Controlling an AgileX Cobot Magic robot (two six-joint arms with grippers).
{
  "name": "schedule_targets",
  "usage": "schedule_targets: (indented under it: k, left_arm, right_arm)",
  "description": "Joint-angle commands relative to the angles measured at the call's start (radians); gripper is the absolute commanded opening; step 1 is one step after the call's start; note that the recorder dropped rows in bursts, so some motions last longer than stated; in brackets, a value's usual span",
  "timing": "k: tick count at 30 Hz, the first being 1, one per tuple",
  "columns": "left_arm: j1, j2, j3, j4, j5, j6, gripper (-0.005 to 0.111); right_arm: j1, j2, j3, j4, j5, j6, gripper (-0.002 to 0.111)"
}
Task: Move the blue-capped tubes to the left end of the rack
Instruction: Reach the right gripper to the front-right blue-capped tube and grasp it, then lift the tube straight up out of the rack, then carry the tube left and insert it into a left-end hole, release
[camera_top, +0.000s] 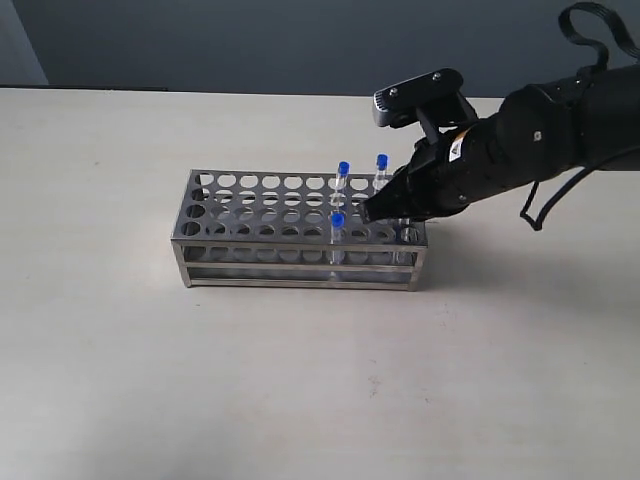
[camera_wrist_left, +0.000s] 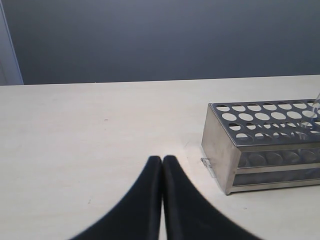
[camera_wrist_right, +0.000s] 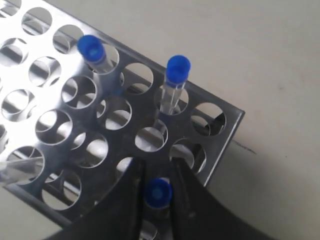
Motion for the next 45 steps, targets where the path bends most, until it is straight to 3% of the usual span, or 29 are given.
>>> schedule_targets:
  k: [1,15,24,34,45]
  left_arm:
    - [-0.011,0.003,-0.005,0.001,-0.007,-0.001,0.001]
    - [-0.011,0.003,-0.005,0.001,-0.007,-0.001,0.001]
    - [-0.011,0.003,-0.005,0.001,-0.007,-0.001,0.001]
    - [-0.011,0.003,-0.005,0.001,-0.007,-0.001,0.001]
    - [-0.011,0.003,-0.005,0.001,-0.007,-0.001,0.001]
  right_arm:
    - [0.002,-0.04,-0.005,-0.015,0.009,0.0,0.0]
    - [0.002,-0.28,-0.01,-0.015,0.098,0.0,0.0]
    - [0.003,-0.275,-0.236,-0.006,0.237,-0.024,0.0]
    - [0.052,0.008,-0.537,0.32,0.273,-0.401,0.0]
    - [0.189,0.442,-1.034,0.336,0.45,-0.463,0.0]
